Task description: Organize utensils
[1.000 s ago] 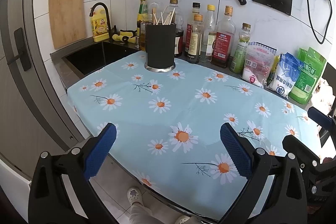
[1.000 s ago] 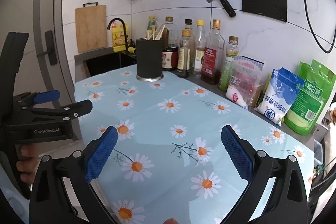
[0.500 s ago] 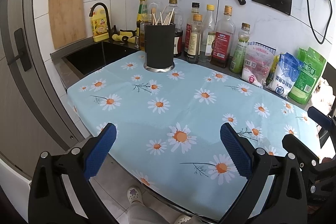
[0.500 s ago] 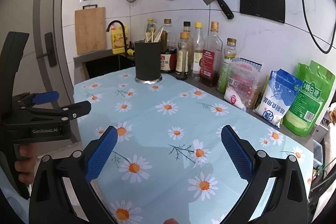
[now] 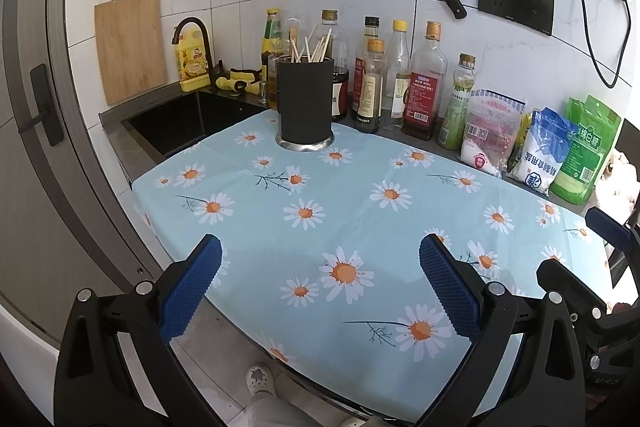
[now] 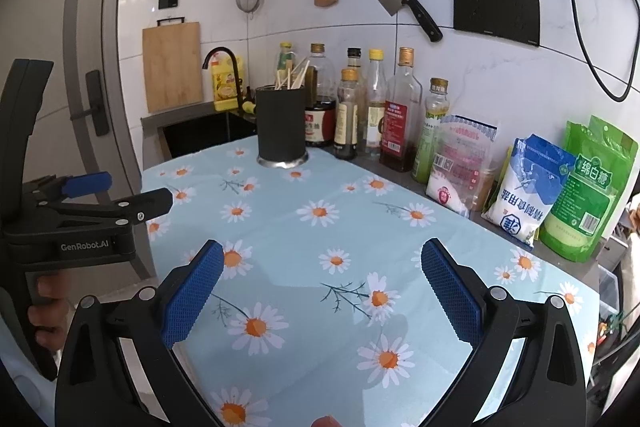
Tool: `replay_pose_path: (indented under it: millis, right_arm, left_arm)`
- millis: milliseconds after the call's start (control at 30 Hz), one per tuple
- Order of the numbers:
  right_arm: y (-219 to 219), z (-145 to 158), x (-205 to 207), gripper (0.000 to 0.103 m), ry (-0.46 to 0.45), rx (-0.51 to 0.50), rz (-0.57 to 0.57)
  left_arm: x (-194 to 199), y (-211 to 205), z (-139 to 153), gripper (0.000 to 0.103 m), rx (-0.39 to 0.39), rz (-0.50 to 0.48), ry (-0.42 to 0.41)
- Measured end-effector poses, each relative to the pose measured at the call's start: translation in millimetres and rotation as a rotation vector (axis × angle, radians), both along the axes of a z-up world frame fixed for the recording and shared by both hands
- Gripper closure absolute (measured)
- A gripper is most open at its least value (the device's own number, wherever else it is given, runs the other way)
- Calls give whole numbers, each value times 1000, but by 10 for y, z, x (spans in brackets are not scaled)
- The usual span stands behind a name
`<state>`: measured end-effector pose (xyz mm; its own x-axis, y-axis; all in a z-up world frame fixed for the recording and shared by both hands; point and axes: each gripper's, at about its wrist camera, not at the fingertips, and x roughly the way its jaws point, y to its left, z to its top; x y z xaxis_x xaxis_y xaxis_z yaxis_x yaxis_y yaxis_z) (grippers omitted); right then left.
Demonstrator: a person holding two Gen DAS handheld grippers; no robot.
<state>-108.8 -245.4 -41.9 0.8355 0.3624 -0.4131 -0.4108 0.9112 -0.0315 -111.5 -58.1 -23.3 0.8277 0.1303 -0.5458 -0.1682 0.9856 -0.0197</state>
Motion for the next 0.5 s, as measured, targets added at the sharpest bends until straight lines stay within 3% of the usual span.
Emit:
replay_pose_path:
  millis: [500]
  right_arm:
    - [2,-3,-11,8,-1,-4,-2]
  left_arm:
    - [4,-9,-17,6,-6,-7,8]
